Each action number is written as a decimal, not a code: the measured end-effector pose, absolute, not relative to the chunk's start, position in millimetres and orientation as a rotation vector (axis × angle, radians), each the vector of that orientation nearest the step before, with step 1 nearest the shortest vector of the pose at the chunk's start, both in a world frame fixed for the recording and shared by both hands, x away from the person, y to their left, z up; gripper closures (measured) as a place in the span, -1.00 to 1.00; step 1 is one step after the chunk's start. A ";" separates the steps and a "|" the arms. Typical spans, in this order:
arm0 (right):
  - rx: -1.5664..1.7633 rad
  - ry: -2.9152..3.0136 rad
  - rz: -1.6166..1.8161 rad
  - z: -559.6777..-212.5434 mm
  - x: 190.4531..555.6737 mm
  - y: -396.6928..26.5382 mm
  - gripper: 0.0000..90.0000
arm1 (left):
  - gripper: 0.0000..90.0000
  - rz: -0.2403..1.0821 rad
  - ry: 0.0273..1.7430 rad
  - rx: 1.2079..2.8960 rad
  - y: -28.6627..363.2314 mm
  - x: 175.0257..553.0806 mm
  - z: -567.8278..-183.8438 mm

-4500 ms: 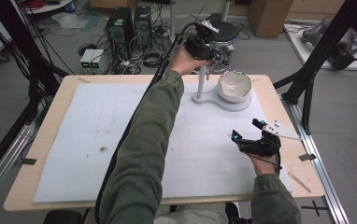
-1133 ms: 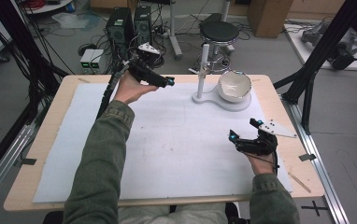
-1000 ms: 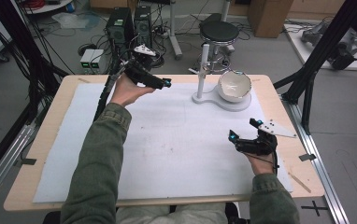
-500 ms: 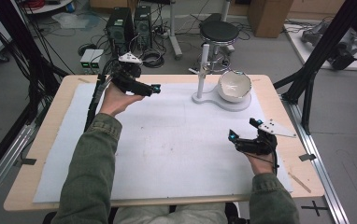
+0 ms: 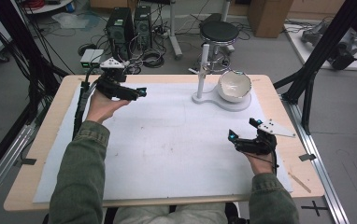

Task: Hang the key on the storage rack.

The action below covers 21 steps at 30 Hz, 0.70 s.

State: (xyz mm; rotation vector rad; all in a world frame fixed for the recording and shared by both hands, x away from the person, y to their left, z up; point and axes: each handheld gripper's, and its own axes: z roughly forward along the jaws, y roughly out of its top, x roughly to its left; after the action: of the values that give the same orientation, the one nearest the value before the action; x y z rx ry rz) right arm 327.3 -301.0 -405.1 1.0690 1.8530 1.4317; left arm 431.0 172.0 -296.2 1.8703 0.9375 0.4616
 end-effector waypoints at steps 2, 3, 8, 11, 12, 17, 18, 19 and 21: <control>1.073 1.852 1.430 -405.1 327.1 -300.8 -0.98 | -0.96 0.466 0.940 1.865 178.1 427.4 -298.3; 1.073 1.850 1.431 -405.1 327.1 -300.6 -0.98 | -0.96 0.470 0.948 1.860 181.1 425.4 -299.3; 1.072 1.850 1.432 -405.1 327.4 -301.1 -0.98 | -0.96 0.487 0.978 1.847 196.6 416.4 -301.1; 1.078 1.848 1.434 -405.2 327.7 -300.9 -0.98 | -0.96 0.493 0.993 1.827 204.2 411.9 -302.1; 1.078 1.847 1.431 -405.2 327.9 -300.9 -0.98 | -0.96 0.493 0.999 1.824 206.2 410.4 -302.6; 1.085 1.850 1.433 -405.4 327.8 -299.8 -0.98 | -0.96 0.522 1.001 1.812 214.5 402.8 -306.0; 1.080 1.852 1.430 -405.5 328.1 -299.9 -0.98 | -0.96 0.525 1.005 1.815 215.7 401.4 -306.8; 1.077 1.854 1.428 -405.7 328.3 -299.9 -0.98 | -0.96 0.529 1.006 1.819 216.8 400.2 -307.5; 1.075 1.853 1.428 -405.7 328.5 -299.7 -0.98 | -0.96 0.536 1.006 1.820 219.2 398.1 -308.7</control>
State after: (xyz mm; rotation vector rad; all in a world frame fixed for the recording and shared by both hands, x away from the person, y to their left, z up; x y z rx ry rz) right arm 328.5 -299.7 -405.7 1.0754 1.8532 1.4277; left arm 398.1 219.2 -308.7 1.8196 1.0065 0.5363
